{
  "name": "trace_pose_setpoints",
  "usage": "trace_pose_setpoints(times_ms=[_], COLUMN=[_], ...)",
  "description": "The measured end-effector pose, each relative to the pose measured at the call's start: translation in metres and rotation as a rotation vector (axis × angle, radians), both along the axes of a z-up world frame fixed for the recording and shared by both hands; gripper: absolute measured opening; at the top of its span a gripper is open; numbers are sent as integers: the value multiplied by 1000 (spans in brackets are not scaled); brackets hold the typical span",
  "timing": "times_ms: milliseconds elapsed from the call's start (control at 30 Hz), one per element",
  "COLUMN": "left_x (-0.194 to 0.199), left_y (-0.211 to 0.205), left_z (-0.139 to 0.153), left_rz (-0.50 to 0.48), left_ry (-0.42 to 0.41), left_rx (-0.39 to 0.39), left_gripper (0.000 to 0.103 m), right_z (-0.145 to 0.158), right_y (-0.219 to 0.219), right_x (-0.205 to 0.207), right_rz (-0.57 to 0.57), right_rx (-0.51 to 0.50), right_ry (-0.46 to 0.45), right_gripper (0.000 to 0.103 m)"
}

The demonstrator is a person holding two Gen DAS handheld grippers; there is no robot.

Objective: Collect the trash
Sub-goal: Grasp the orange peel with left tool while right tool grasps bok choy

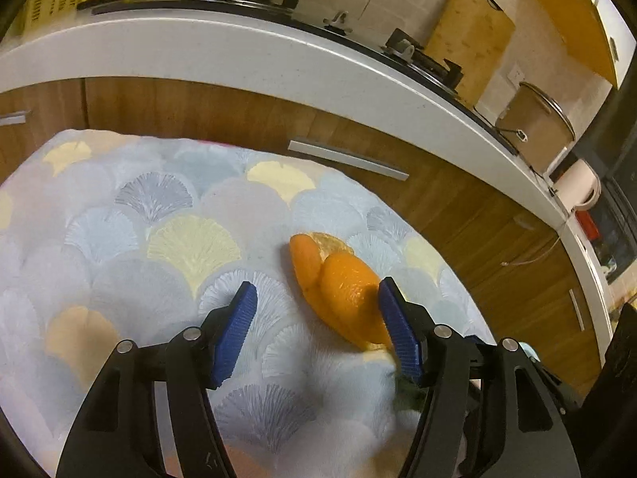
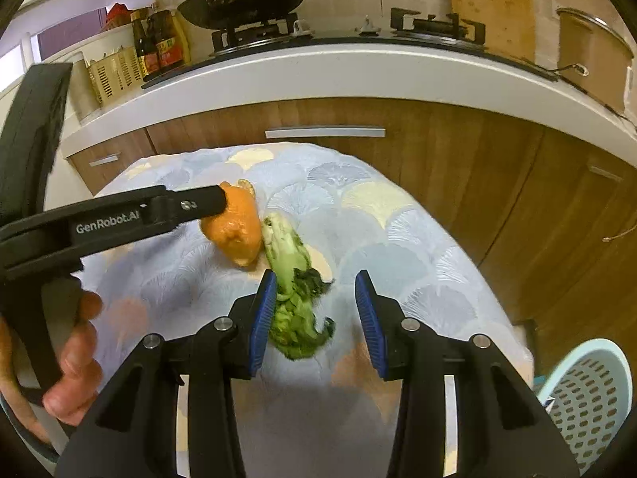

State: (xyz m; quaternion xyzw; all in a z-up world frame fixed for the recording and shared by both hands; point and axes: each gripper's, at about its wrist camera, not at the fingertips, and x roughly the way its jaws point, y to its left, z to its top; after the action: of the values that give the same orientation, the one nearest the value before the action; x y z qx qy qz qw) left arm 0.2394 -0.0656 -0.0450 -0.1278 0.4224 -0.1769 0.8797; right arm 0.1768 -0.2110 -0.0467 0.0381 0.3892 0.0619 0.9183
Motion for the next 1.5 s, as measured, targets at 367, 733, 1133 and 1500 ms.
trace_pose_setpoints(times_ms=[367,733,1133,1500], left_x=[3,-1,-47,-107], left_y=[-20,-36,-25,-44], left_z=[-10,-11,8,40], left_rz=[-40,-85,-120,-192], left_ry=[14,0,-27,-105], left_rx=[33,46,-37,-53], left_gripper=[61,36,23,23], right_z=[-8,-2,0,26], right_y=[11,-6,-32,-63], right_x=[1,-5,-44,-115], right_rz=[36,-57,-134,-178], right_rx=[-36,-8,50,118], right_ry=[41,2,4,-56], right_gripper=[19,15,14,8])
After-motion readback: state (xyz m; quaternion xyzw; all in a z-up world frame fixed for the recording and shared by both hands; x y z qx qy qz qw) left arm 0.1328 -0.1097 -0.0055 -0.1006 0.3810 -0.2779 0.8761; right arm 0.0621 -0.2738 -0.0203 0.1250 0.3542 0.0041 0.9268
